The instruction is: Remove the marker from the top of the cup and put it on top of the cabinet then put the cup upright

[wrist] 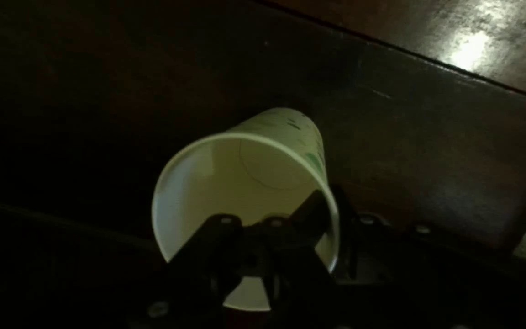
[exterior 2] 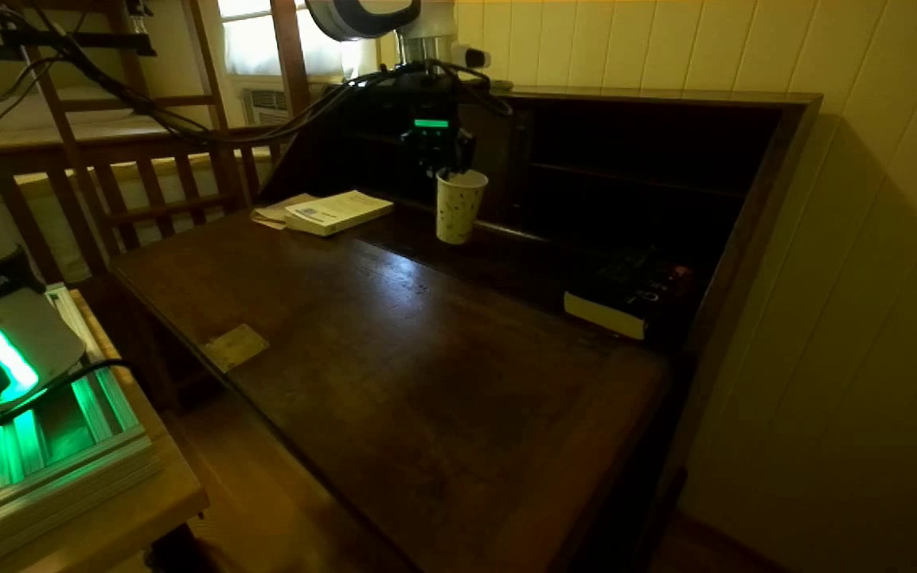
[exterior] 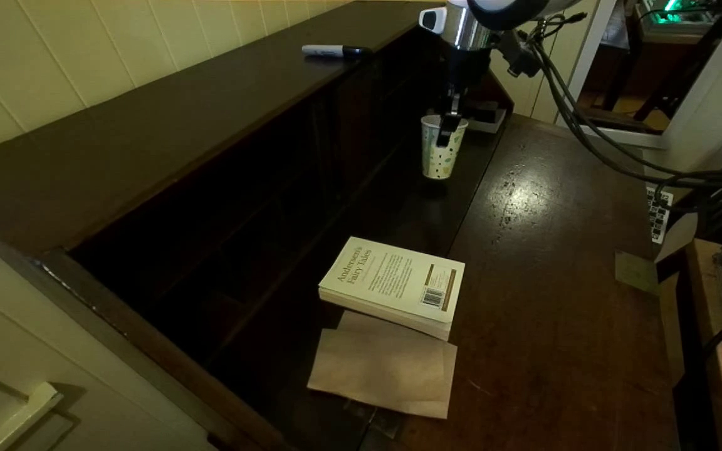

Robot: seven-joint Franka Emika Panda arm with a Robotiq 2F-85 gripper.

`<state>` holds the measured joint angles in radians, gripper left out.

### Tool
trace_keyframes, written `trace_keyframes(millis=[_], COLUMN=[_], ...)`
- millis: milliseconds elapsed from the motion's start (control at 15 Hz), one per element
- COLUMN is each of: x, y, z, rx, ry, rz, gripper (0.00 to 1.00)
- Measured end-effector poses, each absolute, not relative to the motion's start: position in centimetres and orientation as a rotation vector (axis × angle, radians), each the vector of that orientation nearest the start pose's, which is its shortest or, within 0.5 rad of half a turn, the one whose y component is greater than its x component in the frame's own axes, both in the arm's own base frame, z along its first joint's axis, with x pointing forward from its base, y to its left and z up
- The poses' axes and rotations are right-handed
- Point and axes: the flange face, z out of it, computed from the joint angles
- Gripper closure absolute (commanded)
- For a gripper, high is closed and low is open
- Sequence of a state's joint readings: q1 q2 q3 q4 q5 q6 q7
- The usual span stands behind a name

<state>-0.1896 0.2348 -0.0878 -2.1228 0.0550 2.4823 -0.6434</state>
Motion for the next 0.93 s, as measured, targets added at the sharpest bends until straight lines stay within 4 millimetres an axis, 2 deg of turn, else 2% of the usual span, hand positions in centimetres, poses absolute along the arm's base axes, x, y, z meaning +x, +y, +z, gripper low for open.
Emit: trace_keyframes(millis=[333,600,933], x=[56.3,56.2,55.0], y=[-13.9,-13.6,-13.9], z=[30.8,31.6,34.4], rx=[-3.239,-3.258,-3.277], ry=[-0.558,-0.497,-0.385], rz=[-0.11,-0.132,-0.241], gripper=[0.28,0.01,0.0])
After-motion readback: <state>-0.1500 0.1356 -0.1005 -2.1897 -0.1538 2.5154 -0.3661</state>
